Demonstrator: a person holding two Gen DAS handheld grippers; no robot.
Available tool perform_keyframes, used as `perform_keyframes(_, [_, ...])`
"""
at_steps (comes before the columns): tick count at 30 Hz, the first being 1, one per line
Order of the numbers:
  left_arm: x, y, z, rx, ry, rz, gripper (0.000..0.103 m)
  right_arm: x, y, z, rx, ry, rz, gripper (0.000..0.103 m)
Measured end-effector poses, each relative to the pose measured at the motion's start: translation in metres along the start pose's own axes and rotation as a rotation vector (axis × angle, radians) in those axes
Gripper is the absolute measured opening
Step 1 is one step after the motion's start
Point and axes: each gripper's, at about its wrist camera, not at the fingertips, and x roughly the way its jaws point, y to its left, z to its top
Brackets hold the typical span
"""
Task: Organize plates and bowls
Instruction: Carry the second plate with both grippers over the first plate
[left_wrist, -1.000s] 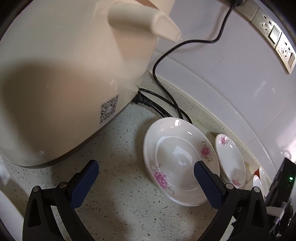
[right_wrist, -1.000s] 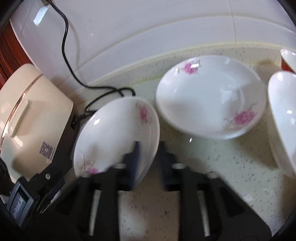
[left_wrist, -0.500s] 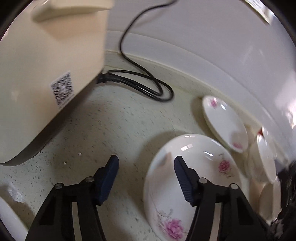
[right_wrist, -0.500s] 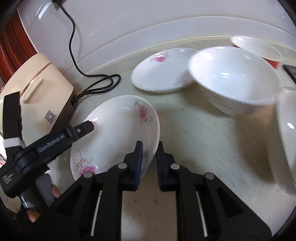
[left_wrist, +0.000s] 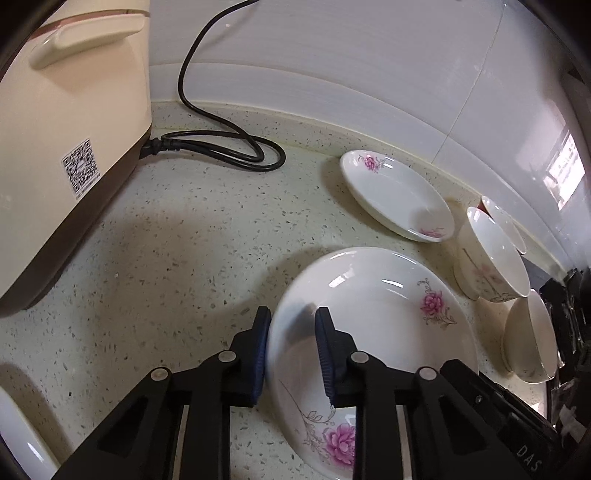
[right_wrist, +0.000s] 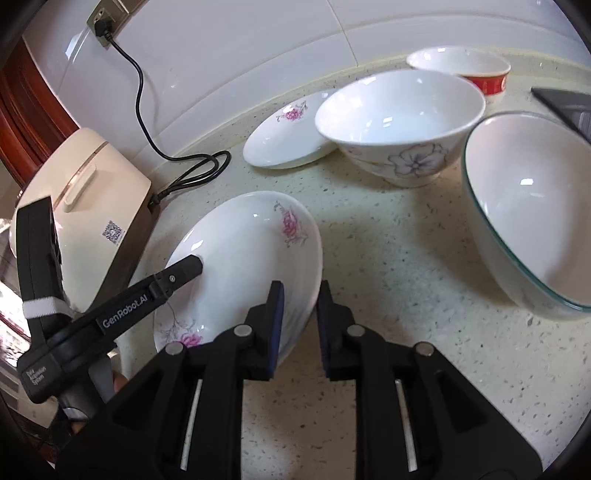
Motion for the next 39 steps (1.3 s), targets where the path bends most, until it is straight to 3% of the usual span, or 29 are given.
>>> perform_keyframes(12, [-0.019,0.018,-0.016,-0.070,-0.034,-0.030,0.024,-0.012,0.004,-0.004,-0.040,-0.022,0.039,0.019])
perform_keyframes(18, [-0.040,0.026,-0.018,-0.100,-0.121,-0.060,0.024,-0.015,0.011,-0.005,-0.078,-0.037,0.064,0.019])
perform_keyframes(25, [-0.055,0.041,-0.022,-0.151,-0.167,-0.082,0.024,-0.016,0.020,-0.007,-0.096,-0.038,0.121,0.019])
perform_keyframes(32, [-0.079,0.056,-0.029,-0.191,-0.237,-0.079,0.024,-0.014,0.036,-0.013,-0.134,-0.029,0.176,0.019])
perform_keyframes(39, [-0.105,0.063,-0.038,-0.191,-0.312,-0.026,0.024,-0.015,0.051,-0.019,-0.177,-0.021,0.228,0.019])
